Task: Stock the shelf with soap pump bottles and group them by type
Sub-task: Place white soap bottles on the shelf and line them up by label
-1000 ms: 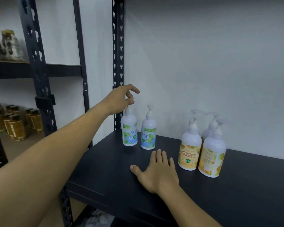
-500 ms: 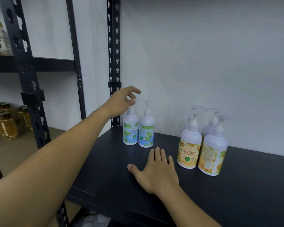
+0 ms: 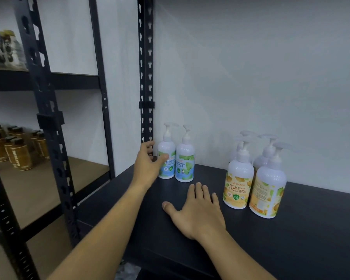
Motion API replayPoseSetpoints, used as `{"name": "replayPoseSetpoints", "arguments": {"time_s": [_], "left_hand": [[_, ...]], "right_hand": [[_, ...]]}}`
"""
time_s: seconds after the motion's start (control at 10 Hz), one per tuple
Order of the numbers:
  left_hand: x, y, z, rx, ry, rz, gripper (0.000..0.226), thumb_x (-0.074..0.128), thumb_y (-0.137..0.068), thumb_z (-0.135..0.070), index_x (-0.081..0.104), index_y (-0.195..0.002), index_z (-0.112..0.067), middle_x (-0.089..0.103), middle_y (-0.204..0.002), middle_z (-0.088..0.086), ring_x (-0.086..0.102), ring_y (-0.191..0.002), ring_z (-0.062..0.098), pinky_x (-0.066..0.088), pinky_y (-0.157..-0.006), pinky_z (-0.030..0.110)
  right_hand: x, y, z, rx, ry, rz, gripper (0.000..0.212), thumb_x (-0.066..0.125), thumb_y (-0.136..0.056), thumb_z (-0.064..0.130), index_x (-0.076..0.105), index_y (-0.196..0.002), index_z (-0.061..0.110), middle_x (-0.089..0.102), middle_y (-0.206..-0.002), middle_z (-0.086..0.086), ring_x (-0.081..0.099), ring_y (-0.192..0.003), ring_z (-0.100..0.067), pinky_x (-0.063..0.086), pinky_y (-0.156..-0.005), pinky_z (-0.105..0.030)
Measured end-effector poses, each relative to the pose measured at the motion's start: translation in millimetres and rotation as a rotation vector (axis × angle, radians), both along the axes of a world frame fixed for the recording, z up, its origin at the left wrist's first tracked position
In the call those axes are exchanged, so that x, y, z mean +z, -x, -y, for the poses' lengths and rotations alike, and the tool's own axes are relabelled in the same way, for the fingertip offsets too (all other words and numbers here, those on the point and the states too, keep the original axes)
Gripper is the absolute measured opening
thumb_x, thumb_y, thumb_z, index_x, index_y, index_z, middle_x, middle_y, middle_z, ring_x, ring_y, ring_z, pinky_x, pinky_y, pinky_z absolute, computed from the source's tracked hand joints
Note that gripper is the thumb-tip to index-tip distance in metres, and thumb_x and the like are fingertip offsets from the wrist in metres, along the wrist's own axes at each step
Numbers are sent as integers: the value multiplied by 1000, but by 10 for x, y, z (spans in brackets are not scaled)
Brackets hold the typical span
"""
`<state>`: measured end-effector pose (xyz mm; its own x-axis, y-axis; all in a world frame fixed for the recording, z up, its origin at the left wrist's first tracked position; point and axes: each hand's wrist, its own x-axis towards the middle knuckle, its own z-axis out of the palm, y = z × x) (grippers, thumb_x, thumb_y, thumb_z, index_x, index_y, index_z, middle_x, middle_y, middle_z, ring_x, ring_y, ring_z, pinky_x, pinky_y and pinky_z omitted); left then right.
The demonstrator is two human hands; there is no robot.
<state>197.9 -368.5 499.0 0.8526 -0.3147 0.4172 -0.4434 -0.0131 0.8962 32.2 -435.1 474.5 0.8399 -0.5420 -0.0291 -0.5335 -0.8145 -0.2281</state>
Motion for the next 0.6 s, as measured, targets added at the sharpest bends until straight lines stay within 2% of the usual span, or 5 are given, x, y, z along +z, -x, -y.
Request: {"name": "replayPoseSetpoints", "arguments": {"time_s": [0.1, 0.2, 0.3, 0.4, 0.6], "left_hand": [[28, -28, 34, -68, -7, 41, 74, 79, -81, -17, 37, -141, -28, 51, -128, -1, 58, -108, 15, 50, -85, 26], [43, -60, 72, -117, -25, 90, 76, 81, -79, -13, 36, -136, -35, 53, -123, -4, 59, -107, 11, 53, -84, 25], [-6, -106, 79, -127, -58, 121, 70, 82, -78, -14, 40, -128, -38, 57, -116, -9, 62, -105, 12, 56, -84, 29], [-2, -143, 66, -158, -72, 127, 65, 80, -80, -13, 41, -123, -40, 57, -112, -15, 62, -102, 7, 56, -80, 25], [53, -249, -30, -334, -69, 34, 60, 73, -86, -5, 44, -118, -46, 60, -125, -2, 64, -108, 12, 57, -88, 30]], "right_hand": [[6, 1, 1, 1, -4, -1, 104, 19, -87, 82, -7, -158, 10, -13, -166, -8, -15, -153, -23, -6, -124, -45], [5, 0, 6, 4, -3, 2, 104, 18, -87, 82, -7, -158, 10, -13, -166, -8, -15, -153, -22, -6, -124, -45], [-3, -6, 8, 3, -2, 5, 104, 18, -87, 82, -7, -158, 10, -13, -166, -8, -15, -153, -22, -6, -124, -45], [-6, -12, 10, 3, 0, 4, 104, 18, -87, 82, -7, -158, 11, -13, -166, -8, -15, -153, -22, -6, -124, -45], [1, -9, 12, 4, 3, -12, 105, 17, -86, 82, -8, -158, 10, -13, -166, -8, -15, -153, -23, -6, -124, -45]]}}
